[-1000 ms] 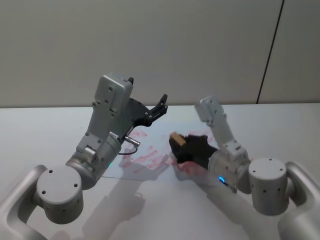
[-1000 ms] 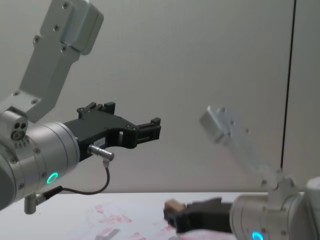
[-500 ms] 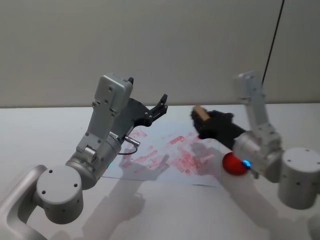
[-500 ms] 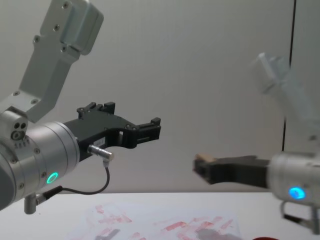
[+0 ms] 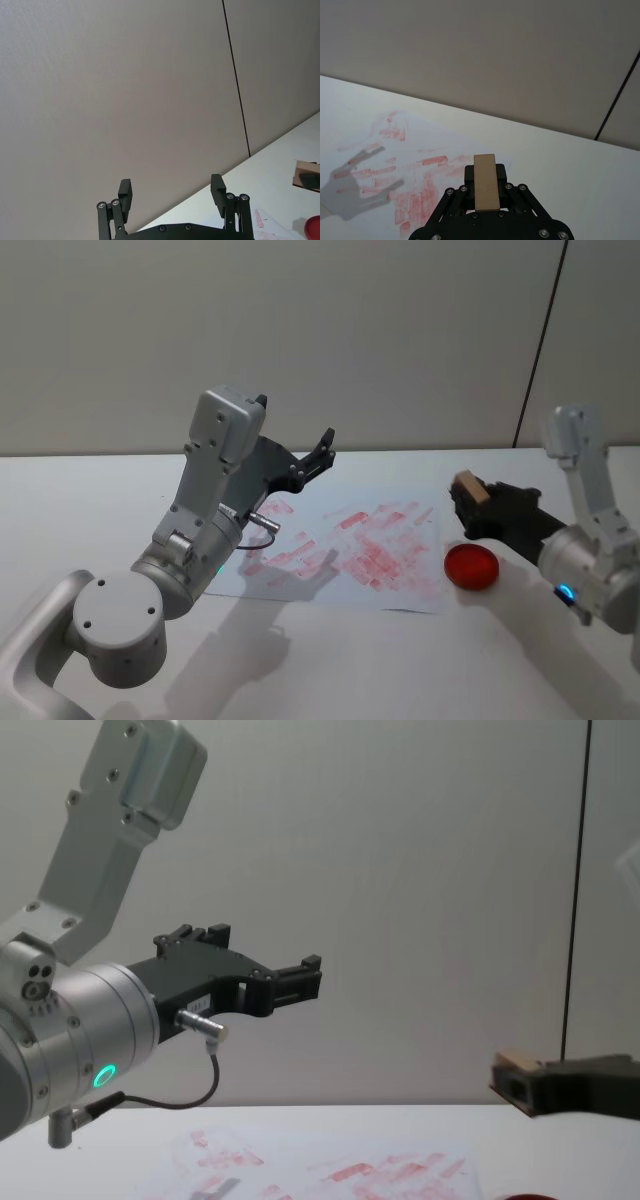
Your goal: Use the one hand to pick up the stamp and affix it onto the A4 paper.
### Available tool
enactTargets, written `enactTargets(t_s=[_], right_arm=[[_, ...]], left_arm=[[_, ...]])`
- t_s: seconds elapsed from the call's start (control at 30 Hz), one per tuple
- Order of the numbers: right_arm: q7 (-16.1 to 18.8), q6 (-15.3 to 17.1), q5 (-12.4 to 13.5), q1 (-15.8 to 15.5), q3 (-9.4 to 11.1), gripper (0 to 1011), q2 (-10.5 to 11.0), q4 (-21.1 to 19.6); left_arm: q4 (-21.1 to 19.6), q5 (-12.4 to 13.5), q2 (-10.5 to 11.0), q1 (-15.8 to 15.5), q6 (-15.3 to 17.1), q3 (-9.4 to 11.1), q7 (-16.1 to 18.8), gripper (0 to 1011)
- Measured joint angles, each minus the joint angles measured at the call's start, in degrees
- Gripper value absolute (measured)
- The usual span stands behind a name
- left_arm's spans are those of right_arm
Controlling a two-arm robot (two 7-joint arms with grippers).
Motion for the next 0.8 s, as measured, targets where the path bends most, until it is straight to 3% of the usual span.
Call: enactTargets(t_s=[0.4,0.8], right_arm=[[0.6,2.3,-0.8,-1.7,0.5,220,1.8,-0.3],[1.8,3.2,-3.5,-0.8,0.0,221,1.6,2.5]], left_arm=[[0.0,0.0,0.0,0.0,0.0,0.0,0.0,1001],[0.0,0.0,0.0,0.0,0.0,0.0,0.0,1001]])
